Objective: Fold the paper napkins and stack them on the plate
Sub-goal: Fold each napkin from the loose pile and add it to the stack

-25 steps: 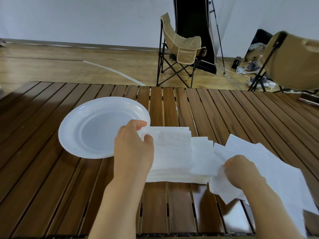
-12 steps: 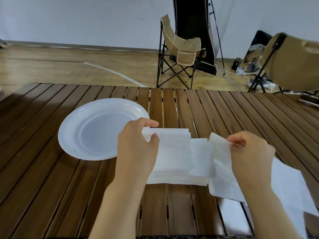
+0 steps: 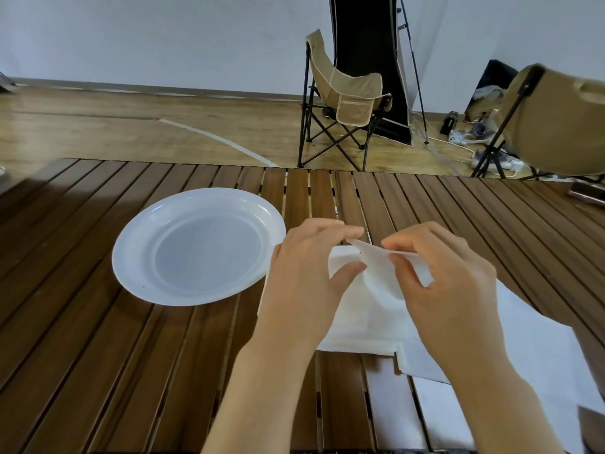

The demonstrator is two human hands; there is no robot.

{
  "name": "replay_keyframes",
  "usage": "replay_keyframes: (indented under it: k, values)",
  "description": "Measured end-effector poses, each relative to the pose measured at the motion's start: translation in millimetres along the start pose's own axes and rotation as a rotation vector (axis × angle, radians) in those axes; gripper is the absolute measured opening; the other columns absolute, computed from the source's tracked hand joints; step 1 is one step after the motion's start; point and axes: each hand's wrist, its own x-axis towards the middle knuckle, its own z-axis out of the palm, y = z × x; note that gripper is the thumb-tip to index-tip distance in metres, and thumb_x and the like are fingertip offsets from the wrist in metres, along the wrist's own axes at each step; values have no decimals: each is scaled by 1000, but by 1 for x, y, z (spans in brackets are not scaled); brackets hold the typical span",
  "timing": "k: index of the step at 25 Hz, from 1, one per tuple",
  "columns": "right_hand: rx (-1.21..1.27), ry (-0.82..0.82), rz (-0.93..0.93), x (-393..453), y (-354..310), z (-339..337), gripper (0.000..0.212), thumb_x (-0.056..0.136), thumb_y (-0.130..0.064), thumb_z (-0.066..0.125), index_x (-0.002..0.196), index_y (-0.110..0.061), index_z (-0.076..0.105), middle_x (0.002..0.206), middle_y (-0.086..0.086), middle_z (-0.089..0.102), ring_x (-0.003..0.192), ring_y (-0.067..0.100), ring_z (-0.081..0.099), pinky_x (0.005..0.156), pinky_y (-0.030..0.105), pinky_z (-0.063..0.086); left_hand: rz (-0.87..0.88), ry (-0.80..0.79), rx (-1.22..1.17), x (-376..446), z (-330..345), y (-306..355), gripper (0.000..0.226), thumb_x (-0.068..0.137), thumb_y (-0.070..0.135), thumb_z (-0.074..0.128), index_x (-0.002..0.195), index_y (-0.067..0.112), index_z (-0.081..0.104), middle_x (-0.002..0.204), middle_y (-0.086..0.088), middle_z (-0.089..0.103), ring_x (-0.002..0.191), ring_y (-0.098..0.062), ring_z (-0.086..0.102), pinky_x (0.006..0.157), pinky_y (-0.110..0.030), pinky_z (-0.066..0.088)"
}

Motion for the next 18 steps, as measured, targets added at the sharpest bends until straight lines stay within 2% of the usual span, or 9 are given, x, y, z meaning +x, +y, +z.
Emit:
replay_keyframes:
  k: [2,5,7,9,11,14,18]
  values:
    - [19,-14,-4,0,0,0,19,77,7,72,88,-7,68,86,1,67,78,27,61,62,34,51,-24,45,1,1,0,0,11,87,38,63,97,37,66,115,20,55,111,-1,48,96,-11,27]
    - [35,4,73,-1,7,-3,14,80,-1,73,90,-9,68,83,-2,66,74,19,61,65,36,53,-40,105,-20,2,-4,0,6,89,38,60,91,34,64,105,20,58,103,1,50,91,-11,31]
    - [80,30,202,-1,12,-7,12,82,-4,72,87,-14,68,78,-7,65,70,9,59,66,23,50,-74,114,-96,2,-7,1,7,89,39,59,93,34,63,97,23,60,94,6,52,83,-2,32]
    - [238,69,404,2,15,-11,12,82,-6,71,85,-18,69,75,-11,67,71,8,61,61,9,46,-95,122,-188,3,-10,3,7,90,38,58,92,34,62,89,26,62,91,12,54,77,5,33]
    - [443,137,578,6,16,-14,15,82,-6,70,84,-21,70,72,-9,69,68,3,63,59,6,46,-75,142,-260,4,-13,7,7,91,35,59,92,31,64,86,25,64,90,12,57,77,3,37]
    - [678,218,684,9,11,-16,14,84,-8,69,89,-21,68,77,-7,69,68,1,61,58,11,49,-61,177,-381,5,-17,14,7,92,30,59,94,26,65,86,20,67,87,4,62,75,-5,45]
    - [710,246,714,9,5,-13,13,83,-13,70,89,-19,60,77,-9,62,68,4,53,59,17,45,-102,224,-466,5,-20,17,9,91,29,61,99,25,58,83,15,67,80,-3,64,63,-11,47]
